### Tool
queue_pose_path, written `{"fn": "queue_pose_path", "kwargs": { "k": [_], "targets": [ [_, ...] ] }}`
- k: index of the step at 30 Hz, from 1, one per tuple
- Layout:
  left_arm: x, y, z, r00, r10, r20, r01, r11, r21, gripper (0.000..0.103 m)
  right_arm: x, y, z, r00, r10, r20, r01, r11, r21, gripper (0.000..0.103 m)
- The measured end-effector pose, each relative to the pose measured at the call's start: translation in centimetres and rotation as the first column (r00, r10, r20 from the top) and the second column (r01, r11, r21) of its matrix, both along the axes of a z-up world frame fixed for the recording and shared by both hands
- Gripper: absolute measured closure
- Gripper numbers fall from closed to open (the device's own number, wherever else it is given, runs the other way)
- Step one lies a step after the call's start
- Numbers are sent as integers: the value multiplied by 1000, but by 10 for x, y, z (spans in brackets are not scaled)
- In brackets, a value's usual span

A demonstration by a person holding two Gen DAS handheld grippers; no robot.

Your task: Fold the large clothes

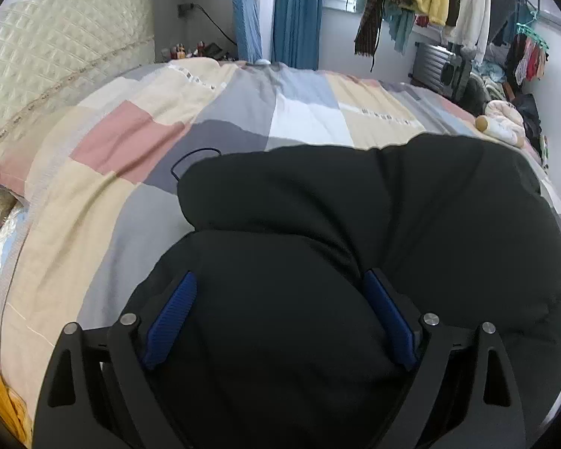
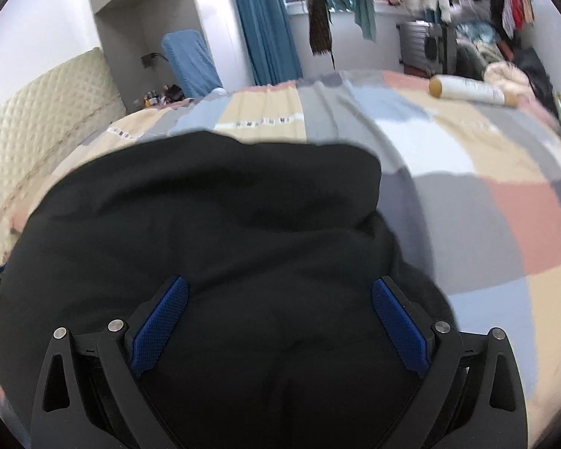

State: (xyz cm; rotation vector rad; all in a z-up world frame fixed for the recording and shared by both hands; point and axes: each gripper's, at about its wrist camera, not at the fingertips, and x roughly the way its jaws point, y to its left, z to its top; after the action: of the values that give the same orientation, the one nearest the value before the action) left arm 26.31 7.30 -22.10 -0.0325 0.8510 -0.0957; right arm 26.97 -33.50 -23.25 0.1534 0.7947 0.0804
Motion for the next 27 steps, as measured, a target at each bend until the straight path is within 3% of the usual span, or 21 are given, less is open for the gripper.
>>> {"fn": "queue_pose_path", "kwargs": {
  "k": [5,9,11,14,17,19,22,25,27],
  "targets": [
    [4,2,-5,1000,1,-15,-1,999,-35,12,5,-2,-7,1000,-2,-1,2,1000,6,3],
    [1,1,-3,1000,6,2,-6,1000,-22,12,6,1,0,999,-27,-23,26,999,-23,3],
    [-3,0,0,1000,16,19,-15,1000,-14,12,-1,7,13,999,-47,16,48,998,-40,3],
    [-9,0,6,999,34,40,-33,999,-6,12,-11,22,30,996,-35,82,34,999,23,3],
    [-16,-4,16,997,24,76,-23,1000,-16,12,-23,55,47,986,33,164,-41,998,43,3],
    [-20,-8,22,996,-4,90,11,997,-78,12,-27,75,51,977,98,189,-111,992,62,3],
    [-26,-19,34,989,-32,143,52,989,-137,12,-29,104,54,966,152,208,-160,987,18,3],
    [-27,-36,37,984,-60,169,83,988,-132,12,-26,119,51,964,175,200,-171,984,-37,3],
    [-22,-49,32,985,-75,157,90,992,-89,12,-21,119,44,970,170,175,-165,985,-42,3]
  ]
}}
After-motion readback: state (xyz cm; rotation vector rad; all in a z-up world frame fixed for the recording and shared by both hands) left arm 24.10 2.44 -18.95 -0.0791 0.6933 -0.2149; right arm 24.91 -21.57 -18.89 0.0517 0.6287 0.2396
